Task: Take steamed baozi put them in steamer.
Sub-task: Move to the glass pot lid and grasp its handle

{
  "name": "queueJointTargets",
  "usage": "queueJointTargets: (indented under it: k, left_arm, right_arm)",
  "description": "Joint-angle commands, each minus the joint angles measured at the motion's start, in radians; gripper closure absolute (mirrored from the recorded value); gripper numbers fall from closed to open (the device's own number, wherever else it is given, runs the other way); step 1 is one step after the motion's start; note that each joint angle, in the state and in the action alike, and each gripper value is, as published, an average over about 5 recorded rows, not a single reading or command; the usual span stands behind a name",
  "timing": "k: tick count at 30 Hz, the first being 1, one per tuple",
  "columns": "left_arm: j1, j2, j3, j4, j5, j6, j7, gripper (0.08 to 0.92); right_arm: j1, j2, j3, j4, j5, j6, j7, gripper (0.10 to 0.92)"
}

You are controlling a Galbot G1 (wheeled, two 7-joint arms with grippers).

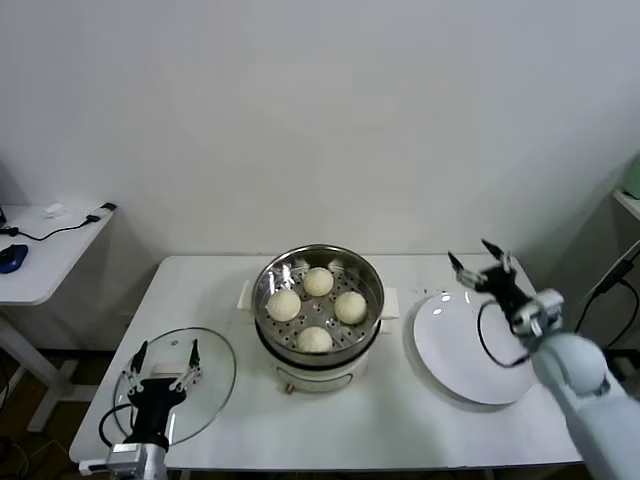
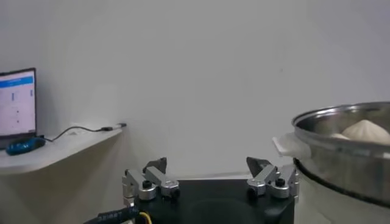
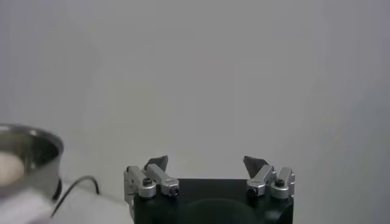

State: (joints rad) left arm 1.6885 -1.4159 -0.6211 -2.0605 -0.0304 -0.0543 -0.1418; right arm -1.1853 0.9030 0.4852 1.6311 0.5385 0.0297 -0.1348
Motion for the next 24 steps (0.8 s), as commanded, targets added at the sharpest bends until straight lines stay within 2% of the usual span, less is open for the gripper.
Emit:
queueJointTargets:
  k: [1,4,7,12,17,24]
  left_arm:
    - [0.005,0.038,-0.001,0.075,0.286,-0.1,-0.122,0.177]
    - [0.005,0.065,-0.022,0.145,0.603,-0.15,-0.215,0.177]
    - [-0.011,0.084,-0.048,0.255,0.933,-0.136,-0.324,0.177]
    - [-0.019,0.137,-0.053,0.435,1.215,-0.12,-0.463,0.177]
    - [-0.016,0.162,-0.047,0.528,1.29,-0.134,-0.494,0.177]
    - [-0.051,0.129,-0.046,0.56,1.307,-0.115,-0.494,0.177]
  right_arm:
    - [-0.436,0.264,0.253,0.022,-0.043,0.229,0.012,0.203]
    - [-0.438,0.296,0.226,0.03,-0.063,0.235,0.013,0.203]
    - [-0.436,0.314,0.205,0.038,-0.092,0.235,0.015,0.203]
    - [-0.429,0.326,0.186,0.044,-0.117,0.233,0.018,0.203]
    - [-0.42,0.329,0.181,0.043,-0.12,0.232,0.019,0.203]
    - [-0.417,0.338,0.177,0.04,-0.121,0.233,0.021,0.203]
